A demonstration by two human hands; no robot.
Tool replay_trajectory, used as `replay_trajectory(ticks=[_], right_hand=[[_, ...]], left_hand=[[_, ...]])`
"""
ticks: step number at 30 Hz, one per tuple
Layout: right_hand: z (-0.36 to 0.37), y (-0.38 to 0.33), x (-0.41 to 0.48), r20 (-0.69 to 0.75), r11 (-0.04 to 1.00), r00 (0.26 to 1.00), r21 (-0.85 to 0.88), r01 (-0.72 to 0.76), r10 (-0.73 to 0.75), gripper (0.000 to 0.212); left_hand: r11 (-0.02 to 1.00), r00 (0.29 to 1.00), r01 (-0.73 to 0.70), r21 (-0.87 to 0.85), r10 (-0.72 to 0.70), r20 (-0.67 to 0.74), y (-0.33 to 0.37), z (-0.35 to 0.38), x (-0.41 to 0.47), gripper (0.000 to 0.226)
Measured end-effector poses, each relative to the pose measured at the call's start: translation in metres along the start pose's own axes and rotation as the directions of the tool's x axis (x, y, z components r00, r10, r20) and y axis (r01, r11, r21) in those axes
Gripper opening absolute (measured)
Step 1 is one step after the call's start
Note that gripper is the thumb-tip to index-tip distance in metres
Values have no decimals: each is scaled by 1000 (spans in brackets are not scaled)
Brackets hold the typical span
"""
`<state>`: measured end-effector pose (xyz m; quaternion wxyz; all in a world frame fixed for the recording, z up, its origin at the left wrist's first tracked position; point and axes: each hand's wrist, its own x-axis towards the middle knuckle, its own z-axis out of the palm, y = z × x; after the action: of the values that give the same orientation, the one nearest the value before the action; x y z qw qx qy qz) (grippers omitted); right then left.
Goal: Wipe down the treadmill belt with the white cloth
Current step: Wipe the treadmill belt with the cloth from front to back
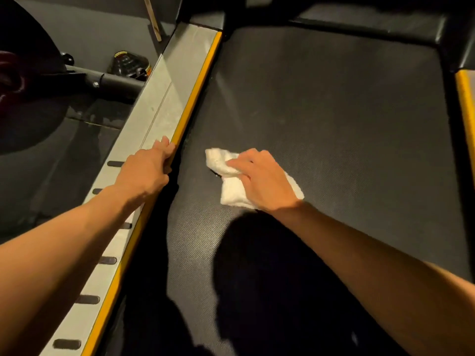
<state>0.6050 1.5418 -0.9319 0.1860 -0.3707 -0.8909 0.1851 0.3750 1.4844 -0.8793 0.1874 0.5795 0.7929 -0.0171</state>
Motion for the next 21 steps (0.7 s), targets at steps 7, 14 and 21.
replay_trajectory(ticks=[7,14,21], right_hand=[[9,-28,-49,202,954,935,132,270,-293,34],[-18,33,-14,9,977,984,-117,-177,179,35],[-22,-19,-49,273,988,950,61,141,-153,39]], left_hand=[[997,1000,-4,75,5,-4,11,11,2,70],[991,997,-77,112,77,-2,12,14,6,68],[975,996,-75,208,65,54,17,15,6,62]])
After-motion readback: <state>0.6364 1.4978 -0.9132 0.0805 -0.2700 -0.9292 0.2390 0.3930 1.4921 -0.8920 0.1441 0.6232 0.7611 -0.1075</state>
